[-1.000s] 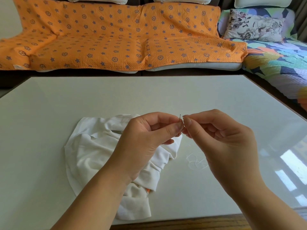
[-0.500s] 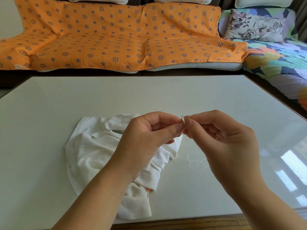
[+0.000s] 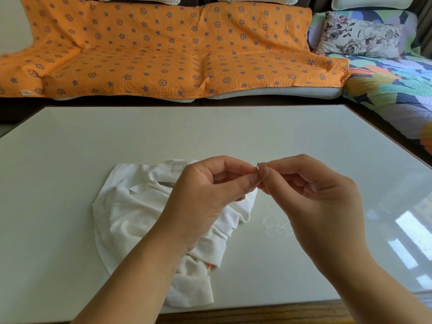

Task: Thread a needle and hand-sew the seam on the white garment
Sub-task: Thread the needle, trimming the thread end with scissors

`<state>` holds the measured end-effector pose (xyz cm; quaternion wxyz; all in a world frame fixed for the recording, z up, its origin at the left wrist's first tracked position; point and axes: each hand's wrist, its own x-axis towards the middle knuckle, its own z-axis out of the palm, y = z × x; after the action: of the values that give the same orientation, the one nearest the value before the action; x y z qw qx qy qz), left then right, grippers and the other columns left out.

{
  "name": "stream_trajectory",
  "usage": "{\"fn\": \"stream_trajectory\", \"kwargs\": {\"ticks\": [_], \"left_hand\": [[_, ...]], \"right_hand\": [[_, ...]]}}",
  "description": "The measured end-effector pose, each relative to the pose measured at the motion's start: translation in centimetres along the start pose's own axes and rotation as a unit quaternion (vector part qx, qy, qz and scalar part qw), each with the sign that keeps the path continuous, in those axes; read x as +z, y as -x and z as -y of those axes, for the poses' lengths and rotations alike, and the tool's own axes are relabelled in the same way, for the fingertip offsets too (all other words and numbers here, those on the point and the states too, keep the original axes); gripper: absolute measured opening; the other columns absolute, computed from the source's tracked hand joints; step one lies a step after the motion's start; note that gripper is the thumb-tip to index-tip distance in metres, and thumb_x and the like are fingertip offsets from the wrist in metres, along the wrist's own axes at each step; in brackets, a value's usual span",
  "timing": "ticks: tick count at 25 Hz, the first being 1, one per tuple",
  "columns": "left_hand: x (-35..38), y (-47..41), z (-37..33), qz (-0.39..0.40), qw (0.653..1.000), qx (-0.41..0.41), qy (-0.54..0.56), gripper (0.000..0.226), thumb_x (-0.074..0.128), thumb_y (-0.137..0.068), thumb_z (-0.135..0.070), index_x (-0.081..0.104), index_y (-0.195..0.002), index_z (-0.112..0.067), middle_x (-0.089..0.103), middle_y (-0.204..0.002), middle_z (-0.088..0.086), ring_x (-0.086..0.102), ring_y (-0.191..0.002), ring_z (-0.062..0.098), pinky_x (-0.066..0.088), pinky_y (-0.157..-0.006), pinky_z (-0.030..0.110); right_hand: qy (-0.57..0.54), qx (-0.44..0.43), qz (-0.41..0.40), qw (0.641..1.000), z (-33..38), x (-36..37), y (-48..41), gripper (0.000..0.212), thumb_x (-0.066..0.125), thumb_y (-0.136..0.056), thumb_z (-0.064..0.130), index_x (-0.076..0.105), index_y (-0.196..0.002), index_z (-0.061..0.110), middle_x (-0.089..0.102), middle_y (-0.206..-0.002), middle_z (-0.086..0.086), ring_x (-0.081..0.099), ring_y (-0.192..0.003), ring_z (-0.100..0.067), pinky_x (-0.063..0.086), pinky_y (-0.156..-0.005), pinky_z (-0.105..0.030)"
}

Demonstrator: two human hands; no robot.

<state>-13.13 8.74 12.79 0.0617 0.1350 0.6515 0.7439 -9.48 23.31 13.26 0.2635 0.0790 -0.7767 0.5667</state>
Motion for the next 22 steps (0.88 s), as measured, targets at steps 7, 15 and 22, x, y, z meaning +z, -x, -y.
{"fn": "stream_trajectory", "kwargs": {"ticks": [7, 15, 22], "left_hand": [[0.12, 0.09, -0.16, -0.001, 1.0, 0.001, -0.006, 0.014, 0.073, -0.066, -0.027, 0.074, -0.078, -0.02, 0.075, -0.075, -0.003, 0.071, -0.077, 0.008, 0.056, -0.077, 0.029], [0.15, 0.19, -0.36, 0.008, 1.0, 0.006, 0.017, 0.012, 0.072, -0.067, -0.023, 0.074, -0.077, -0.016, 0.076, -0.074, -0.001, 0.072, -0.074, 0.007, 0.054, -0.07, 0.018], [0.22, 0.23, -0.47, 0.009, 1.0, 0.01, 0.022, 0.011, 0.072, -0.068, -0.02, 0.073, -0.078, -0.014, 0.075, -0.072, -0.002, 0.072, -0.072, 0.006, 0.051, -0.068, 0.014]], "right_hand": [[0.008, 0.0, 0.0, 1.0, 0.0, -0.02, 0.02, 0.019, 0.073, -0.083, 0.008, 0.074, -0.077, 0.025, 0.073, -0.075, 0.011, 0.072, -0.074, -0.009, 0.055, -0.068, -0.017], [0.012, -0.001, -0.002, 1.0, 0.02, 0.03, 0.02, 0.017, 0.073, -0.083, 0.009, 0.074, -0.077, 0.025, 0.073, -0.075, 0.013, 0.072, -0.074, -0.008, 0.054, -0.067, -0.015], [0.011, 0.005, -0.003, 1.0, 0.08, 0.01, 0.08, 0.016, 0.074, -0.083, 0.01, 0.074, -0.076, 0.026, 0.073, -0.074, 0.012, 0.071, -0.073, -0.008, 0.053, -0.066, -0.015]]}}
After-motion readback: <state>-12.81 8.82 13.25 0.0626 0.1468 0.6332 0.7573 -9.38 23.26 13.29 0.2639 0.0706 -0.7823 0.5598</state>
